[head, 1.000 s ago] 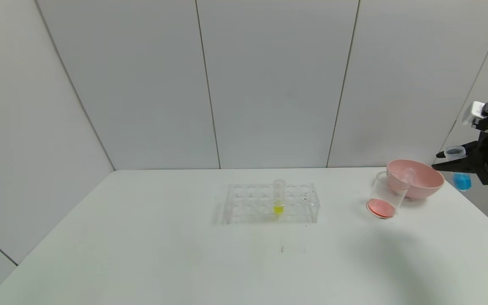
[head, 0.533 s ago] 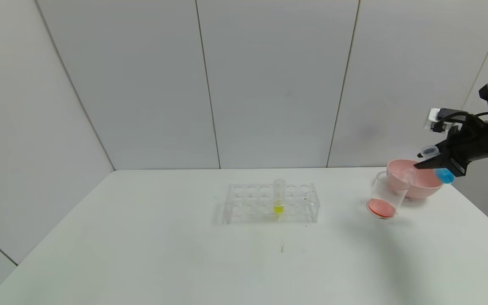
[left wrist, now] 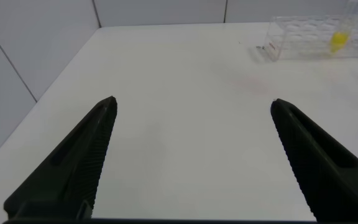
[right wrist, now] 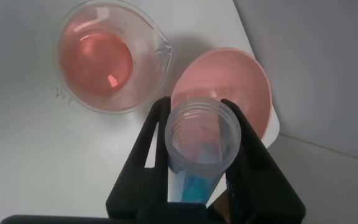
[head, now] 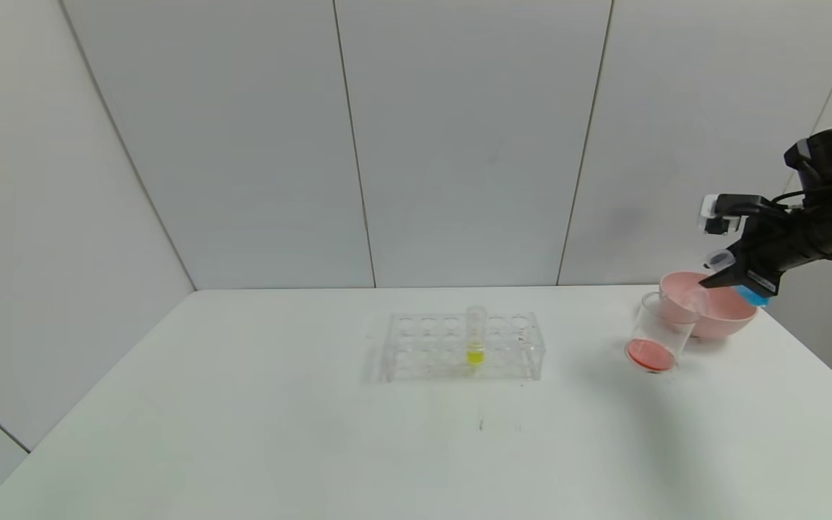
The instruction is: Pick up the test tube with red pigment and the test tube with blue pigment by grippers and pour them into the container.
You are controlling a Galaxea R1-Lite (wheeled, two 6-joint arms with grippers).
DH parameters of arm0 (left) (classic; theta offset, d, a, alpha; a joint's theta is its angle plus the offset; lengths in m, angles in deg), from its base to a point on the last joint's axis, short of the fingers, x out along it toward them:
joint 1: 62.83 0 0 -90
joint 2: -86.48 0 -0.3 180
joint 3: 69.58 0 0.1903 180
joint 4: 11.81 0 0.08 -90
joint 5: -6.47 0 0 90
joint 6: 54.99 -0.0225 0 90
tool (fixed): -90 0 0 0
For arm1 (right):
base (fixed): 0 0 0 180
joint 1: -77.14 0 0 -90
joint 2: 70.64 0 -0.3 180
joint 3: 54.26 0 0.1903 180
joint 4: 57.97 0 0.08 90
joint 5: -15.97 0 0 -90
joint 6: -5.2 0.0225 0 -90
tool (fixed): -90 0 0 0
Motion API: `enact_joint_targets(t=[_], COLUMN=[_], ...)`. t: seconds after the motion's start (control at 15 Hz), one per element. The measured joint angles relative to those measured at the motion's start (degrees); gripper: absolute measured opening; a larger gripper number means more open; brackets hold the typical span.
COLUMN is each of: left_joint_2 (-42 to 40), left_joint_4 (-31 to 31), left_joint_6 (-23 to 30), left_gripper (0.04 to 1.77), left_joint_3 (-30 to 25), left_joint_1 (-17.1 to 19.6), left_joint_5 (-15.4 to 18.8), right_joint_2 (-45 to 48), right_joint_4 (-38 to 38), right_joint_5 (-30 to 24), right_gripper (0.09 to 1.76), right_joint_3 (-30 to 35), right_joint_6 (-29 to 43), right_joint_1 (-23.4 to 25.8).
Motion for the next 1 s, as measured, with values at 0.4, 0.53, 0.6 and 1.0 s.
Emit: enact_joint_targets(t=[0.4,0.53,0.6,1.0], left_joint_2=[0.0,0.0,0.0,0.0], left_joint_4=[0.0,0.0,0.0,0.0], left_joint_6=[0.0,0.0,0.0,0.0], left_gripper=[1.76,1.76,1.76,1.76], left_joint_3=[0.0,0.0,0.0,0.0], left_joint_1=[0.0,0.0,0.0,0.0], left_joint_5=[0.0,0.0,0.0,0.0], right_joint_2=[0.3,0.9,1.0,0.6], right_joint_4=[-4.2,-6.3,-6.4,-6.1], right_joint_5=[11.8,14.5,14.9,21.3], right_gripper=[0.58,0.58,0.58,0.58], right_joint_3=[0.0,0.0,0.0,0.0], right_joint_6=[-4.9,-5.9,-5.9,-6.2], right_joint_1=[-2.2,-3.7,-4.5,-8.1])
